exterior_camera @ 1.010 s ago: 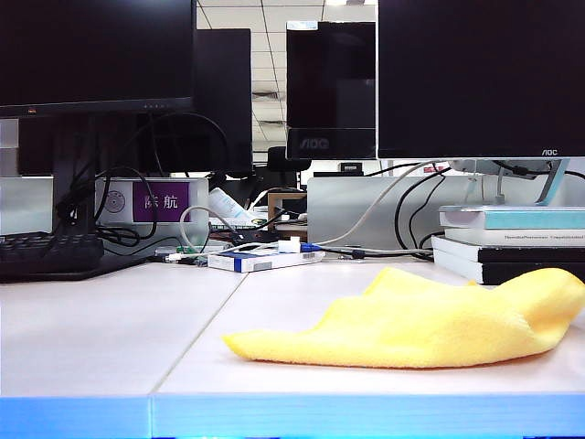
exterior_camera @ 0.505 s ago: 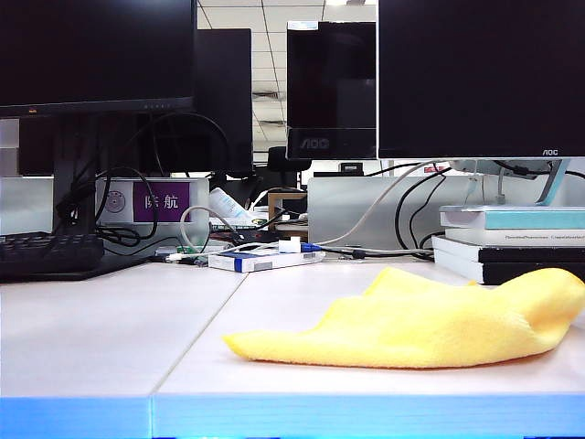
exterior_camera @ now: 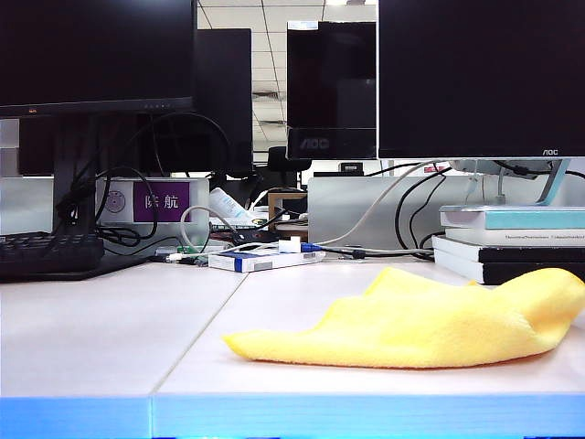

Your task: Wipe the table from front to back using the rag.

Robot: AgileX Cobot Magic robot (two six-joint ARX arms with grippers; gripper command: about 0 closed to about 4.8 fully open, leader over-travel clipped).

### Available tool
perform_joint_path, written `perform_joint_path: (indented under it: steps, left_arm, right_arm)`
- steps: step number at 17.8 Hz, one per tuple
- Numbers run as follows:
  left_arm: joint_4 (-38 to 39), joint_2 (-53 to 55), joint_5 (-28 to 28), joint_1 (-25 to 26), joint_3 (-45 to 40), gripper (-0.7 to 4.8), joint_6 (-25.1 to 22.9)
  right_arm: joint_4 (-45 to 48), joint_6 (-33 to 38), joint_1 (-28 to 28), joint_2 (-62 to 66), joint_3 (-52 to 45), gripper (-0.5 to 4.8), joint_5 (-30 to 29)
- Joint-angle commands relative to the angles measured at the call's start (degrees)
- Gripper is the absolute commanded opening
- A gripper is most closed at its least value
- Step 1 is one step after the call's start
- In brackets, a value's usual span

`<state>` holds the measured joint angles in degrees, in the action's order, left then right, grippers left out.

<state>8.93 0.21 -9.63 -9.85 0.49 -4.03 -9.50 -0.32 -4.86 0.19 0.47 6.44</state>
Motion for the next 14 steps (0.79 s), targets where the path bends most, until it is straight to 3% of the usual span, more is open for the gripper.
perform_joint_path:
  steps: [1,11,12,14]
  left_arm:
    - [0.66,-0.13,-0.48,-0.04,-0.04,-0.04,0.15]
    - [0.37,-0.13,-2.36,1.07,-0.07,-0.05,0.02]
    - [0.42,-0.13,-1.36,2.45,-0.07,-0.05,0.04]
    - [0.39,-0.13,6.21,5.01,-0.07,-0.05,0.24]
  right_arm:
    - [0.37,-0.15,-0.04,-0.09,-0.37,0.00,0.02]
    - [0.37,-0.15,-0.04,-0.09,-0.37,0.00,0.02]
    - [0.37,-0.15,-0.04,-0.09,-0.37,0.00,0.02]
    - [0.37,-0.15,-0.04,-0.09,-0.37,0.00,0.02]
